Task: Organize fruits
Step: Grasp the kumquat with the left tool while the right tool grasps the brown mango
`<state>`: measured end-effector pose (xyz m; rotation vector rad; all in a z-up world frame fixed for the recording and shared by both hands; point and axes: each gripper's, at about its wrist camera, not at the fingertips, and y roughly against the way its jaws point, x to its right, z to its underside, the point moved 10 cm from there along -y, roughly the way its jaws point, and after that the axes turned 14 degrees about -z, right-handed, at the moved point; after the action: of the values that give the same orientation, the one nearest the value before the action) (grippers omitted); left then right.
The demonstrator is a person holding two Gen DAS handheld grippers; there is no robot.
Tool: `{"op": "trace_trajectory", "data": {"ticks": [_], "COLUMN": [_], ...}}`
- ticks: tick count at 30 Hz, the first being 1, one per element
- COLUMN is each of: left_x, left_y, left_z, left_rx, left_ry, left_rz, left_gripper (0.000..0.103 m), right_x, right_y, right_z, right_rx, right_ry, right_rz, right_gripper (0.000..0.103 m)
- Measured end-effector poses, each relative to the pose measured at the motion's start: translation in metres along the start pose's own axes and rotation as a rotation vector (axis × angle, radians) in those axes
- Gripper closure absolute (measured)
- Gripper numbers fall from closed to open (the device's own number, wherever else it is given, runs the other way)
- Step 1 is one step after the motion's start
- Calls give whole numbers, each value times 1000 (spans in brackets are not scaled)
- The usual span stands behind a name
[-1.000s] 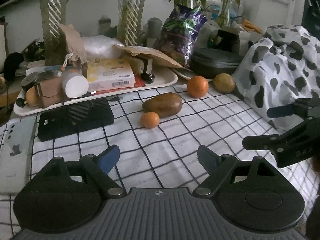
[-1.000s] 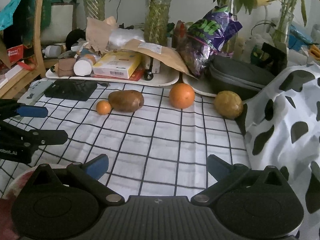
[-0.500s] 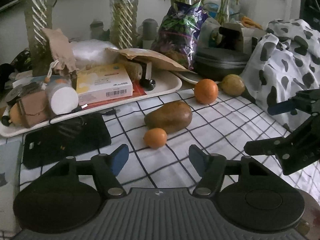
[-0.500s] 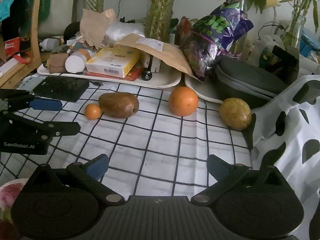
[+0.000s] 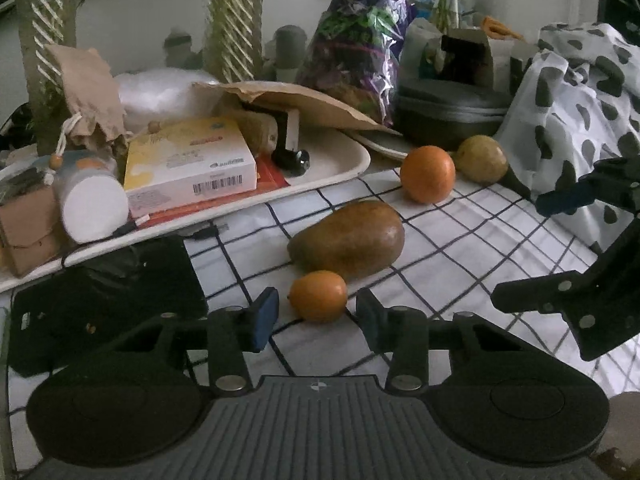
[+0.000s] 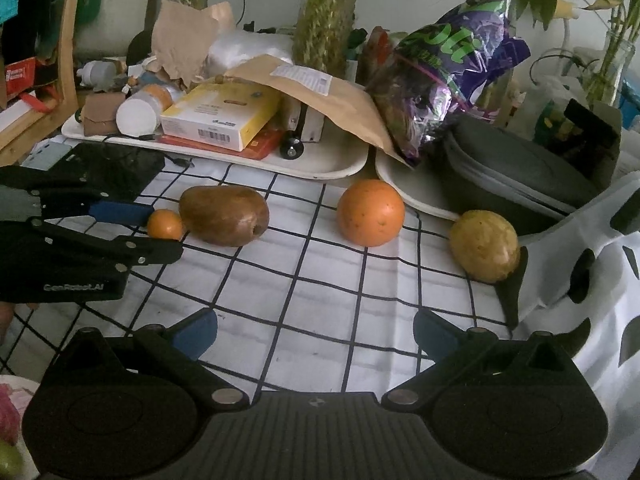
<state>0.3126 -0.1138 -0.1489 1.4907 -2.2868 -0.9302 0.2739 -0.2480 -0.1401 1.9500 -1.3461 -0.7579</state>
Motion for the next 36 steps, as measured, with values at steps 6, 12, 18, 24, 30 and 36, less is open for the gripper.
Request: {"op": "trace_trajectory", "data": {"ticks": [6,12,18,24,30,36], "left_x": [-1,-9,-21,-39,-51,-51], "left_y": [-1,7,11,15,18,19], "left_z": [-3,-8,-10,-12,-14,-15], "left_rx": [0,7,2,-6,-6,1], "left_ry": [27,41,49,71,100,88], "left_rz": [17,-5,-40,-73,-88,-88], "left_gripper": [72,72,72,72,72,72], "right_x": [-1,-10,-15,-24,-32,-32], "right_y": [-4,-14,-30,-41,-52,-58], "right_z": [-2,-12,-22,-34,-44,-52], "right_rx": [0,17,38,52,70,101], "right_ry": [6,54,82,105,141,131], "right_rz": [-6,-43,-61,-71,-74,-95], "right_gripper": [0,0,0,8,16,17]}}
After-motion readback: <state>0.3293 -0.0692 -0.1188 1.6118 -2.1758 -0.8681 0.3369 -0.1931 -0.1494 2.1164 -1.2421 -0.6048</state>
